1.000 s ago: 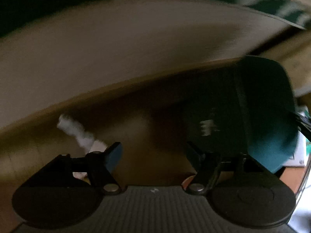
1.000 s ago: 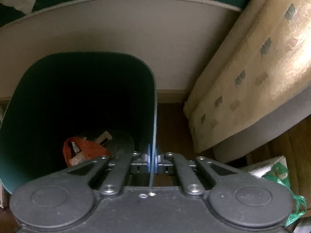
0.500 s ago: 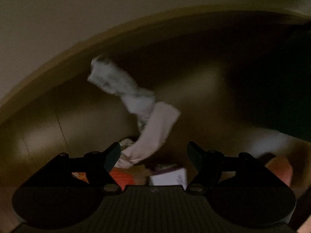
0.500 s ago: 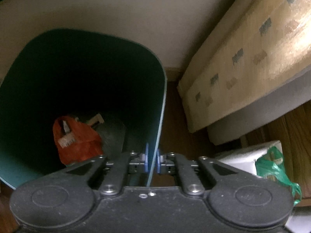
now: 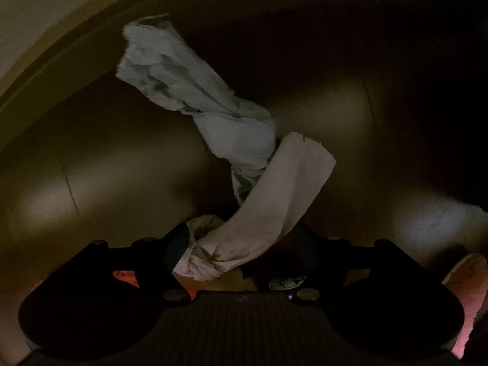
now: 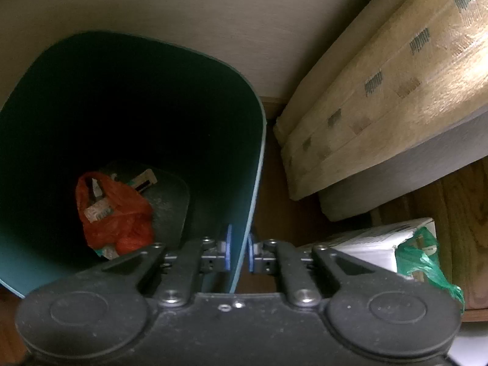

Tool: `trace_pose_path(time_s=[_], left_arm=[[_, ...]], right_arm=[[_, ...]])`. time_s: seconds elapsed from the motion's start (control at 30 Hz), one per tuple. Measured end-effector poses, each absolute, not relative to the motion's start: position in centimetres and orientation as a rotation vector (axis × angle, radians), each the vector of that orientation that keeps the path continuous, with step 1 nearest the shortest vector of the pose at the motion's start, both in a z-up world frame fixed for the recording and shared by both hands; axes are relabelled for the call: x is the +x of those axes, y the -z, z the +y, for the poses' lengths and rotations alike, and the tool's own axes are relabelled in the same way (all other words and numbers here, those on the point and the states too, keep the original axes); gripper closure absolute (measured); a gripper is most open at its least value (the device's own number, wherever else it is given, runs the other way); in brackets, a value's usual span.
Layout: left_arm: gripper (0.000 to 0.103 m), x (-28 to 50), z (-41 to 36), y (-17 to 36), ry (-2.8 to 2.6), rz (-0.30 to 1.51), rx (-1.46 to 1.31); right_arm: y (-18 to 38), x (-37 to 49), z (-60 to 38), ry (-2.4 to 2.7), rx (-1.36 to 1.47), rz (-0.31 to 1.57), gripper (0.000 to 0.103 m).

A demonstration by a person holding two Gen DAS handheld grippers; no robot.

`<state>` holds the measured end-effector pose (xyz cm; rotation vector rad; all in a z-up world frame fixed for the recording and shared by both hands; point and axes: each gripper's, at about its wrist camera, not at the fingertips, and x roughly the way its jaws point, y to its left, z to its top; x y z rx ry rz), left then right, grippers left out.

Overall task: Collect trash
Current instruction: 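Lower the left tool to the floor and grasp the crumpled white cloth, then carry the white cloth into the green bin and open the left tool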

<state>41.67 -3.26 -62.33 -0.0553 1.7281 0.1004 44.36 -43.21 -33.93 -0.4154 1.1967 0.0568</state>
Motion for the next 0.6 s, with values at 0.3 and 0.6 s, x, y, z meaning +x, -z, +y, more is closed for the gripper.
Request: trace_pose_path(time_s=[0.3, 0.6], left_arm=[[0.088, 42.3, -3.2, 61.2, -0.160, 1.729, -0.055], [0.095, 41.7, -3.1, 56.4, -0.188, 1.668, -0.160]], right_arm=[[34.0, 44.3, -43.1, -0.040, -0.412, 1.193, 0.093], [33.9, 44.2, -43.6, -0.044, -0.391, 1.182, 0.094]])
